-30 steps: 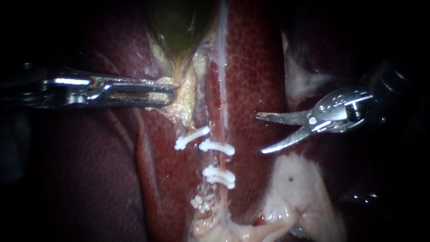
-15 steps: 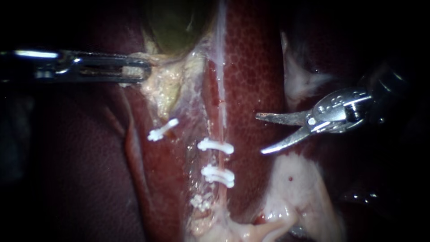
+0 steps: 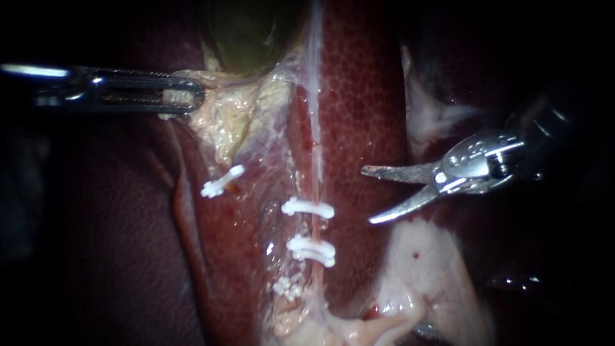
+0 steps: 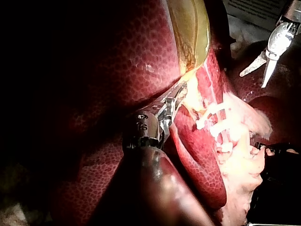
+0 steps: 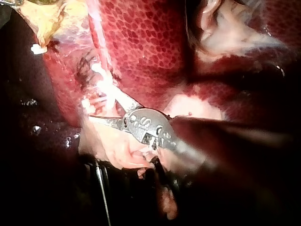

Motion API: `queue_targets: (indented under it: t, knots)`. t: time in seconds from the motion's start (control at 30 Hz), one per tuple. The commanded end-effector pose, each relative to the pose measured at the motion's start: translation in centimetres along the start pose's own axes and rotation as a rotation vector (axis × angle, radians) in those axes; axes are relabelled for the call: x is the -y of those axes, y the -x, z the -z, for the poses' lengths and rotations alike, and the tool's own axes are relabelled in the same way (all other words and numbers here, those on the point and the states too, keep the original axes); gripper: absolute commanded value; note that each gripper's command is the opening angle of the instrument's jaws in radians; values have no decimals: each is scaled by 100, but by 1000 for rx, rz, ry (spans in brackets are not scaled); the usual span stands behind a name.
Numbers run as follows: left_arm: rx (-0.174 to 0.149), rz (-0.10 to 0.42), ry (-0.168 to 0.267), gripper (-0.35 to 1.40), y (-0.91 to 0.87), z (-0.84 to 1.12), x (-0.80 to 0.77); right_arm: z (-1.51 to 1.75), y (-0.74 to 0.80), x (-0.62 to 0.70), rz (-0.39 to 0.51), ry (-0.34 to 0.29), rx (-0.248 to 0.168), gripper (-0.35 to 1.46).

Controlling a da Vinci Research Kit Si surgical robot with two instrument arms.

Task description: Go to the cutting position right tube

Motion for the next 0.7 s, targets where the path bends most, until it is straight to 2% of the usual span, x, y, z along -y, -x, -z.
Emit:
queue_targets:
  t: [0.03,0.17,0.4,0.5,0.7]
  knots:
    - [1,0,2,-35,0,0,0,-6,7,1,-10,-8,16,143]
    - [0,0,1,-35,0,1,-1,-32,41,1,-45,-34,64,143]
    - [0,0,1,-35,0,2,-1,-64,82,3,-99,-72,108,143]
    - [0,0,1,-35,0,2,-1,-76,91,6,-110,-84,115,143]
    - [0,0,1,-35,0,2,-1,-95,99,9,-123,-99,123,143]
